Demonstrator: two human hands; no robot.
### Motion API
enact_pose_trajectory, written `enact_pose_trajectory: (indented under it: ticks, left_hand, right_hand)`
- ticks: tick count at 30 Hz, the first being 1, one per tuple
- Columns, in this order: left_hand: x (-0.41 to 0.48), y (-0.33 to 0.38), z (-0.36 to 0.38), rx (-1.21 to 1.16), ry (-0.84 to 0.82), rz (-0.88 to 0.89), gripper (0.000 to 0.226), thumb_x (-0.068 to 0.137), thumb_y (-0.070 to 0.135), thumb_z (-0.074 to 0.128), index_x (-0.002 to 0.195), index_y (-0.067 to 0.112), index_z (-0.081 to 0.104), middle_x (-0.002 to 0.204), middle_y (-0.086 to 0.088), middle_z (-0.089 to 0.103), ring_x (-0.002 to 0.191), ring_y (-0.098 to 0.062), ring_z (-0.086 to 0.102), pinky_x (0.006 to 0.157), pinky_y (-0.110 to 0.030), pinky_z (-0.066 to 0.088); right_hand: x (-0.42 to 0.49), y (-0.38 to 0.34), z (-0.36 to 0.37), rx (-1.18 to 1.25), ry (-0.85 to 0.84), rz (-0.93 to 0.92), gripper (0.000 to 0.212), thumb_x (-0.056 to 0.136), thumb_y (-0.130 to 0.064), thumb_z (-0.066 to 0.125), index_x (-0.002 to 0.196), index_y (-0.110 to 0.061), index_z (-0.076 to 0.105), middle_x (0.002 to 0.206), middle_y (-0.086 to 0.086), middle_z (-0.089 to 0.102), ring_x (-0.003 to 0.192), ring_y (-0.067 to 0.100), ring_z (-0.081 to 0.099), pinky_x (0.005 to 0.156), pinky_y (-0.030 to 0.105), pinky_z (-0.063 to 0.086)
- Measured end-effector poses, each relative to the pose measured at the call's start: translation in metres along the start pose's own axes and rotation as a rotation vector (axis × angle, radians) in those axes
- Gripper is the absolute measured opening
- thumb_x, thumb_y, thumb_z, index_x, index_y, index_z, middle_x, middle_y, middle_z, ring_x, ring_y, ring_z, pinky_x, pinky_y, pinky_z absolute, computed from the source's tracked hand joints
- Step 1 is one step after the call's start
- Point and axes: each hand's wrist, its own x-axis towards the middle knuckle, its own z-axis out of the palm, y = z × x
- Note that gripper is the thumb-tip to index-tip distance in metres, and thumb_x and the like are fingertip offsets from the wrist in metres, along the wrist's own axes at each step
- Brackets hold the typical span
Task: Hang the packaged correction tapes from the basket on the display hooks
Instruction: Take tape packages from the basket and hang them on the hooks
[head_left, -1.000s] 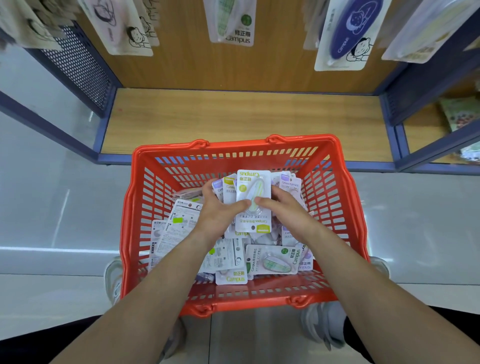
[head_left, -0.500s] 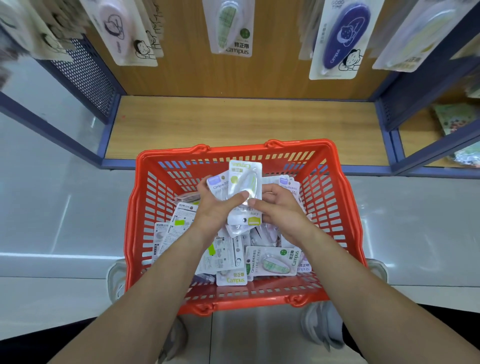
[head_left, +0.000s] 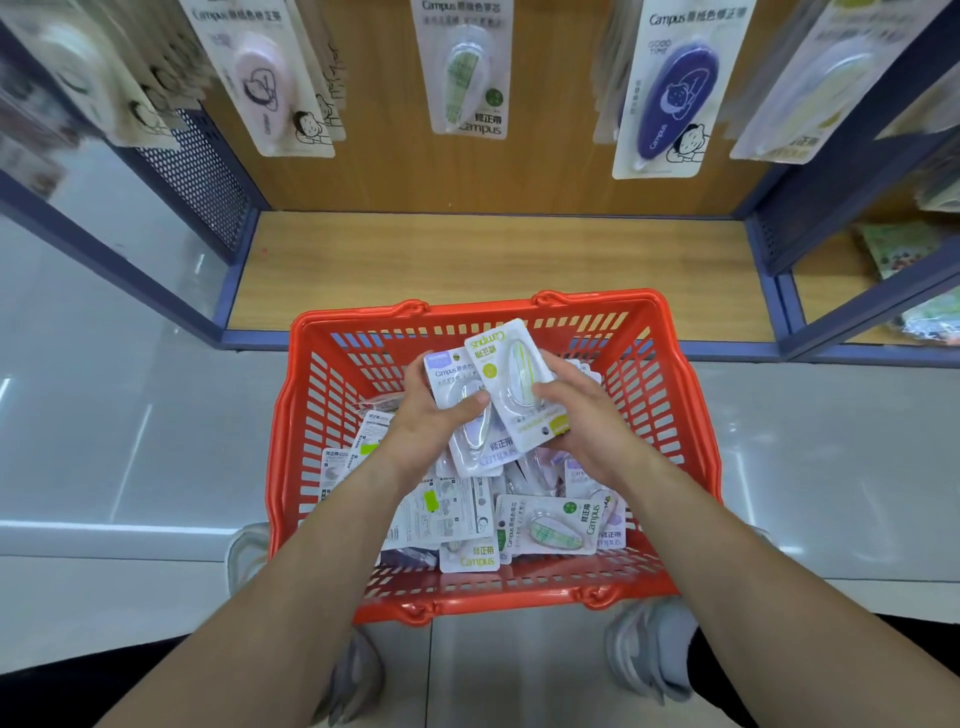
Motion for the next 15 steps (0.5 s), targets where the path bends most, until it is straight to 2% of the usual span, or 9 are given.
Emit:
enact_pose_trajectory:
  ticks: [3,6,10,13,15]
  left_hand:
    - [-0.006,0.019,-0.006,-0.041,0.059,0.03,0.074,0.086,0.014,0.08,0.144,0.027,0.037,0.125,0.001,0.069,0.114,-0.021,0.069,0.1,-0.049,0.055]
    - [-0.014,0.044,-0.014,0.008,0.085,0.101,0.075,0.084,0.013,0.082,0.145,0.026,0.041,0.125,0.0,0.07,0.112,-0.018,0.071,0.098,-0.046,0.057]
    - [-0.035,0.085,-0.024,0.153,0.08,0.193,0.088,0.08,0.02,0.086,0.151,0.026,0.035,0.125,0.002,0.072,0.108,-0.012,0.072,0.098,-0.041,0.056]
    - [-0.058,0.118,-0.031,0.234,0.107,0.246,0.089,0.078,0.024,0.088,0.15,0.031,0.035,0.117,0.006,0.074,0.102,-0.012,0.073,0.095,-0.043,0.057]
    - [-0.077,0.139,-0.033,0.253,0.102,0.27,0.09,0.077,0.02,0.088,0.149,0.029,0.036,0.111,0.007,0.074,0.093,-0.007,0.075,0.086,-0.037,0.061]
  right_hand:
    - [-0.002,-0.019,-0.01,-0.081,-0.064,-0.048,0.047,0.097,0.001,0.057,0.134,-0.028,0.065,0.114,0.007,0.074,0.094,0.023,0.073,0.062,0.036,0.058]
    - [-0.008,-0.044,-0.016,-0.185,-0.085,-0.118,0.045,0.086,0.01,0.068,0.123,-0.016,0.068,0.108,0.005,0.077,0.092,0.02,0.073,0.08,0.035,0.059]
    - [-0.025,-0.086,-0.023,-0.27,-0.042,-0.17,0.031,0.079,0.007,0.079,0.102,-0.011,0.069,0.093,0.006,0.079,0.079,0.024,0.071,0.074,0.035,0.058]
    - [-0.049,-0.114,-0.026,-0.35,-0.038,-0.221,0.029,0.073,0.003,0.085,0.085,-0.02,0.073,0.084,0.001,0.075,0.076,0.022,0.068,0.072,0.035,0.056]
    - [-0.071,-0.132,-0.023,-0.397,-0.104,-0.227,0.028,0.077,0.008,0.08,0.089,-0.017,0.073,0.084,0.005,0.072,0.071,0.016,0.069,0.064,0.029,0.057]
